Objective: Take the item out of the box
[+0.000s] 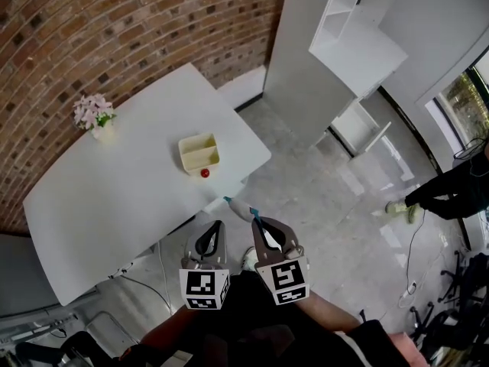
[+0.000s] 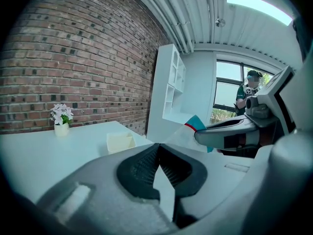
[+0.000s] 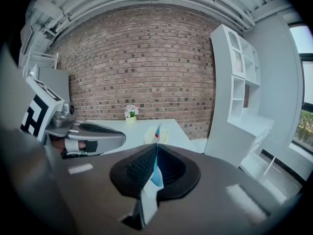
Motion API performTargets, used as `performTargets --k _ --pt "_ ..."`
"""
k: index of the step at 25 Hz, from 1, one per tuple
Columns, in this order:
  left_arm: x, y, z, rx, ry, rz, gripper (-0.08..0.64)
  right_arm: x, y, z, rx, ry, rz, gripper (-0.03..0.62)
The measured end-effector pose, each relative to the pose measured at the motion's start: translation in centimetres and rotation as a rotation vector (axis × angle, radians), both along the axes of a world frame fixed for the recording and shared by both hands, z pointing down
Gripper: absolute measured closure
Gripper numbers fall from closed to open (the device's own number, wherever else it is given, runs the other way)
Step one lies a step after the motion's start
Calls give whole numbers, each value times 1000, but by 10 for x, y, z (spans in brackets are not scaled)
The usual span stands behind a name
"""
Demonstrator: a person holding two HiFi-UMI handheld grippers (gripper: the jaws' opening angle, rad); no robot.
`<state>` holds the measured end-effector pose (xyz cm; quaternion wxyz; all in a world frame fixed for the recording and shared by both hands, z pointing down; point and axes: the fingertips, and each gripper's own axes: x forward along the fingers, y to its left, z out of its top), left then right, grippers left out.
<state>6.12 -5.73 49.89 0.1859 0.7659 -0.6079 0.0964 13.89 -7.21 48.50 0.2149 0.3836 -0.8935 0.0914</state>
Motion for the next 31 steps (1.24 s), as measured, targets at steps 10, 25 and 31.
performTargets --k 10,25,31 --pt "7 12 4 4 -18 12 555 2 11 6 -3 -1 -19 591" --pt "-1 5 0 -5 -41 30 555 -6 6 6 -25 -31 -4 591" --pt "-7 5 0 -10 -37 32 555 -12 6 7 -27 -32 3 591"
